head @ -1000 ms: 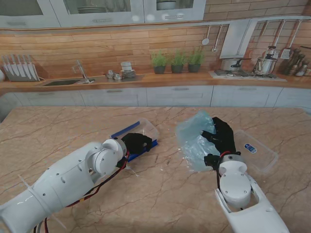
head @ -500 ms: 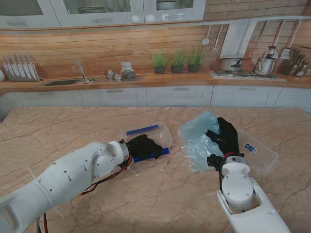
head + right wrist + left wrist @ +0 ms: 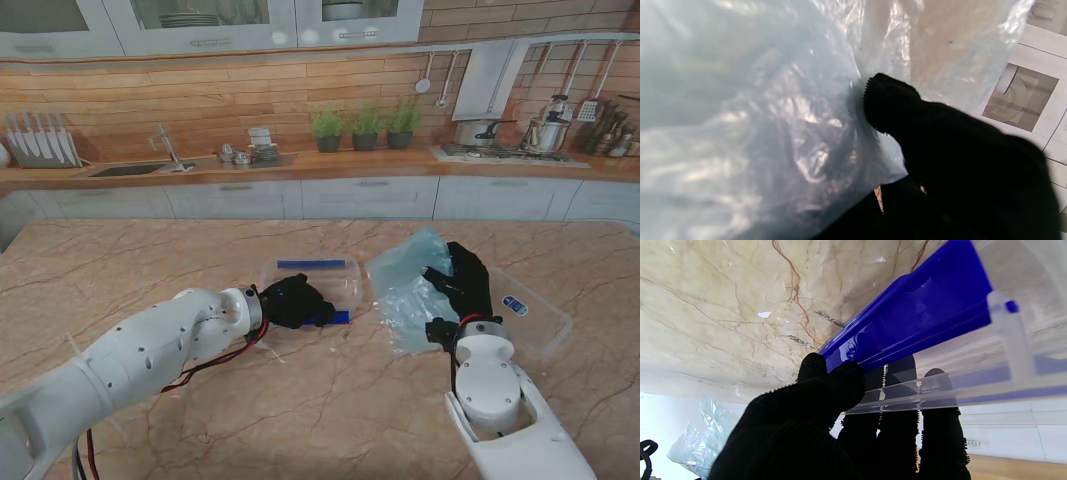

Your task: Fold the bubble film and place it into the plastic crate

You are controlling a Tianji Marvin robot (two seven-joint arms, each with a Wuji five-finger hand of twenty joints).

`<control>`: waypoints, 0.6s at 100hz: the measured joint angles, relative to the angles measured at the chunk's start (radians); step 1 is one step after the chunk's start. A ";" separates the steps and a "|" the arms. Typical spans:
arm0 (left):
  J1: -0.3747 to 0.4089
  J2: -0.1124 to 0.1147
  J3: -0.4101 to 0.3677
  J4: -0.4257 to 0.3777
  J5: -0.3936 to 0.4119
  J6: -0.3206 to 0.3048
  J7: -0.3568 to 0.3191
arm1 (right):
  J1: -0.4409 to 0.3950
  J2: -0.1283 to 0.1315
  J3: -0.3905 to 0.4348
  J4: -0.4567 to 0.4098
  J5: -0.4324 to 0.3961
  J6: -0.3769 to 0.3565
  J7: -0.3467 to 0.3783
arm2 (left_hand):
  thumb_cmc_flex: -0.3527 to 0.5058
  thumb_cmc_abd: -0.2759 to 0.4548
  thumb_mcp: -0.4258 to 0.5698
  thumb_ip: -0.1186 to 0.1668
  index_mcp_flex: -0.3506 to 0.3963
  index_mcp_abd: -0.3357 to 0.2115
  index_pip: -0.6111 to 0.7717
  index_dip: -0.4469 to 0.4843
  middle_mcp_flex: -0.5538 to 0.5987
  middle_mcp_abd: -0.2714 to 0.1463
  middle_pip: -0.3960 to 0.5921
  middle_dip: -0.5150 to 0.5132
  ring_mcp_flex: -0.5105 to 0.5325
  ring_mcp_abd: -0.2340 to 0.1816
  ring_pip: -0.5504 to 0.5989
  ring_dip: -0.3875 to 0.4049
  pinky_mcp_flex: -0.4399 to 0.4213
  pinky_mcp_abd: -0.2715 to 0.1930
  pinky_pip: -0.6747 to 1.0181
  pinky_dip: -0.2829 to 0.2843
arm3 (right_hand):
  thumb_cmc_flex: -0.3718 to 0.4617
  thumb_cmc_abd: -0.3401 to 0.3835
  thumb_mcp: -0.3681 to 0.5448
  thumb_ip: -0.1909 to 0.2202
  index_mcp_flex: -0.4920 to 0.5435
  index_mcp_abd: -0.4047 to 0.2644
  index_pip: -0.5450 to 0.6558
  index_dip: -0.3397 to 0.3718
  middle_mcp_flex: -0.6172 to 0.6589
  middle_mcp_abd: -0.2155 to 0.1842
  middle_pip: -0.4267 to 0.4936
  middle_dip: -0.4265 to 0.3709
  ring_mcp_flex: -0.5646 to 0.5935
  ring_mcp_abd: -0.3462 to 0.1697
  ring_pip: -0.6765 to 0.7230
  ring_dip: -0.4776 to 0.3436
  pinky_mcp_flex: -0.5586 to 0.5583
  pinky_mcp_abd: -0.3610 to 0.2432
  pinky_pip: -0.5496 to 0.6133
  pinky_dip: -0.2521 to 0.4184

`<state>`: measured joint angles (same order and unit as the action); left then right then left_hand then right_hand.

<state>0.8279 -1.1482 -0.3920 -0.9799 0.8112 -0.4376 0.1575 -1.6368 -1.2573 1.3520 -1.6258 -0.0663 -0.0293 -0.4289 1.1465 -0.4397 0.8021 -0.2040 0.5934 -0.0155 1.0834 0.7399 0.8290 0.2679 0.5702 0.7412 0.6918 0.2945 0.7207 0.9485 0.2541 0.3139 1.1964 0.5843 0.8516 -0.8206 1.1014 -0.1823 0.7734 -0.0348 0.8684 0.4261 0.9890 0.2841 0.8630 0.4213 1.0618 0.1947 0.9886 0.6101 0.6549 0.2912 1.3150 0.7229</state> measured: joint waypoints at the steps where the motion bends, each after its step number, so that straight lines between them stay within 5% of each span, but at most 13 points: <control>1: 0.000 0.000 0.000 0.000 -0.001 0.000 0.000 | 0.000 0.000 0.000 0.000 0.000 0.000 0.000 | 0.000 0.000 0.000 0.000 0.000 0.000 0.000 0.000 0.000 0.000 0.000 0.000 0.000 0.000 0.000 0.000 0.000 0.000 0.000 0.000 | 0.000 0.000 0.000 0.000 0.000 0.000 0.000 0.000 -0.003 0.001 0.003 0.000 0.000 0.000 0.000 0.001 0.000 0.000 0.000 0.000; 19: 0.004 0.001 -0.001 -0.006 0.000 0.000 -0.001 | 0.000 -0.001 0.000 0.000 0.000 0.001 -0.003 | 0.000 0.000 0.000 0.000 0.000 0.000 0.000 0.000 -0.002 0.000 -0.002 -0.001 0.000 -0.002 -0.032 -0.023 -0.002 -0.021 -0.009 -0.011 | 0.000 0.000 0.000 0.000 0.000 0.000 0.000 0.000 -0.006 0.004 0.003 0.000 -0.001 -0.001 0.000 0.002 -0.007 0.000 0.000 0.001; 39: 0.022 0.007 -0.018 -0.037 0.000 0.021 -0.028 | 0.000 -0.001 0.000 0.000 -0.001 0.001 -0.003 | -0.040 0.003 0.016 0.006 0.000 0.000 -0.001 -0.091 -0.013 -0.026 -0.074 0.032 -0.059 -0.020 -0.062 -0.073 -0.023 -0.042 -0.049 0.073 | 0.000 0.004 0.000 0.000 0.000 0.000 0.001 -0.001 -0.006 0.004 0.003 0.000 -0.001 -0.001 0.000 0.002 -0.008 0.000 0.000 0.003; 60: 0.036 0.014 -0.037 -0.053 0.003 0.025 -0.050 | 0.000 -0.001 0.000 0.000 -0.001 0.003 -0.001 | -0.212 -0.033 0.050 0.019 -0.054 -0.025 -0.042 -0.217 -0.184 -0.103 -0.074 -0.188 -0.193 -0.065 -0.077 -0.292 -0.079 -0.042 -0.134 0.072 | 0.000 0.011 -0.002 0.000 -0.012 0.000 0.010 -0.002 -0.008 0.004 0.003 0.000 -0.009 -0.001 0.010 0.002 -0.011 0.000 0.000 0.007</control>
<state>0.8642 -1.1339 -0.4291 -1.0329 0.8139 -0.4130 0.1071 -1.6369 -1.2580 1.3525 -1.6262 -0.0669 -0.0266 -0.4296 0.9344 -0.4731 0.8526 -0.1846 0.5398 -0.0407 1.0418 0.5230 0.6447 0.1646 0.4961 0.5528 0.4984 0.2296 0.6435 0.6562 0.1746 0.2720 1.0627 0.6559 0.8514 -0.8100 1.0992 -0.1823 0.7614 -0.0347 0.8787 0.4238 0.9809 0.2881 0.8662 0.4215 1.0531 0.1939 0.9982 0.6125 0.6435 0.2912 1.3151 0.7296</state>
